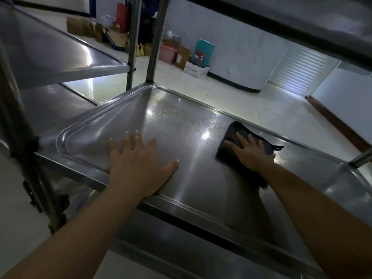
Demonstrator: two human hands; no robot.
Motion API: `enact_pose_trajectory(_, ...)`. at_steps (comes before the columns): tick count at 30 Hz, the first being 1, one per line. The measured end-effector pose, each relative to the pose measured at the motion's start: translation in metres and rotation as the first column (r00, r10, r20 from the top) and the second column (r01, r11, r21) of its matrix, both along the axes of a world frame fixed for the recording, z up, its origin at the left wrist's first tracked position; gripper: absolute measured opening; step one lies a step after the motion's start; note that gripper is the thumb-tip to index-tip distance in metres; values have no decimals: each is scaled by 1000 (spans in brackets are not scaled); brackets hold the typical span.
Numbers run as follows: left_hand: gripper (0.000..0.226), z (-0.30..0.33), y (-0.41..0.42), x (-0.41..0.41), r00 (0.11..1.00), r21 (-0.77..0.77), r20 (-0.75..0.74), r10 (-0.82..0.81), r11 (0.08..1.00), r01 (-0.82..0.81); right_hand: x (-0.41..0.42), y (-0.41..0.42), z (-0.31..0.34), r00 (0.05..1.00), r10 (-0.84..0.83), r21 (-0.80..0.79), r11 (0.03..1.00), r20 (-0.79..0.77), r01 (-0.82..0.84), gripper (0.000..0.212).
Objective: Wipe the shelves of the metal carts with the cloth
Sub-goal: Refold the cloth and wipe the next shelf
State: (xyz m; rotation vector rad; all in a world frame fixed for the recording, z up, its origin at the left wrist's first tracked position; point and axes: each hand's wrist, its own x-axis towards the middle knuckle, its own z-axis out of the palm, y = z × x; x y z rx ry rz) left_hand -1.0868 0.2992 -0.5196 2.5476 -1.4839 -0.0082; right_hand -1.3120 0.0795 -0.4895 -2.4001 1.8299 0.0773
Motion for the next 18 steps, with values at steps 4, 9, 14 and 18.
enact_pose_trajectory(4, 101, 1, 0, 1, 1000, -6, 2, 0, 1000, 0, 63, -21, 3, 993, -101, 55, 994, 64, 97, 85)
enact_pose_trajectory(9, 97, 2, -1, 3, 999, -34, -36, -11, 999, 10, 91, 17, -5, 974, 227, 7, 974, 4, -227, 84)
enact_pose_trajectory(14, 100, 1, 1, -1, 999, -46, -48, -20, 999, 18, 49, 72, -22, 938, 345, -80, 935, -32, -346, 74)
enact_pose_trajectory(18, 104, 1, -1, -3, 999, -75, -45, 4, 997, -7, 73, 53, -18, 948, 308, -67, 947, -76, -313, 91)
